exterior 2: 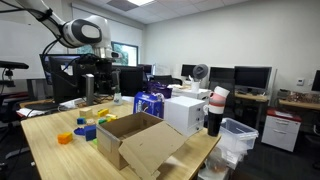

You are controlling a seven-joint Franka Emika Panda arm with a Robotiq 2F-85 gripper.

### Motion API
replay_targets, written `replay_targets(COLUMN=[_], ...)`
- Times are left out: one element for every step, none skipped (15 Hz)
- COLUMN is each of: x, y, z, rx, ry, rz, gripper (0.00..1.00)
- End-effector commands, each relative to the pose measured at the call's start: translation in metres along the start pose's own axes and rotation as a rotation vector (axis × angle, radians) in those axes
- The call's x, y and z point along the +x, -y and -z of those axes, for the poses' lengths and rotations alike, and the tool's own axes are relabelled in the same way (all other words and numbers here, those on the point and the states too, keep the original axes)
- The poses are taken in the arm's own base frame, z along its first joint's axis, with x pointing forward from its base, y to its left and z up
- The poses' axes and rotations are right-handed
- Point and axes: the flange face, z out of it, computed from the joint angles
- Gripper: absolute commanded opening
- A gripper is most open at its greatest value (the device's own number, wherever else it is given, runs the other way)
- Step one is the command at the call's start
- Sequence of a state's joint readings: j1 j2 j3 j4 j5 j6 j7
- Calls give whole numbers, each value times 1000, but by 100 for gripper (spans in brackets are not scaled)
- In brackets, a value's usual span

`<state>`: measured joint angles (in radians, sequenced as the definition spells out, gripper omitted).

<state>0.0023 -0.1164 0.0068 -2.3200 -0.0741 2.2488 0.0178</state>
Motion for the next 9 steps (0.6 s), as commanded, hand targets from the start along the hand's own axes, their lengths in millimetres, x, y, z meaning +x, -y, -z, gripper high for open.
replay_targets(x=[2, 4, 5, 9, 12, 14, 17, 20, 24], y=[3, 5, 8, 14, 18, 21, 25, 29, 33], z=[1, 0, -1, -2, -3, -4, -5, -6, -6], rx=[2, 1, -1, -6, -6, -5, 7, 23, 36], ry=[-19, -14, -13, -2, 8, 10, 13, 10, 4], rz=[-22, -36, -44, -71, -100, -126, -148, -168, -187], gripper=[100, 100, 100, 100, 100, 100, 100, 100, 100])
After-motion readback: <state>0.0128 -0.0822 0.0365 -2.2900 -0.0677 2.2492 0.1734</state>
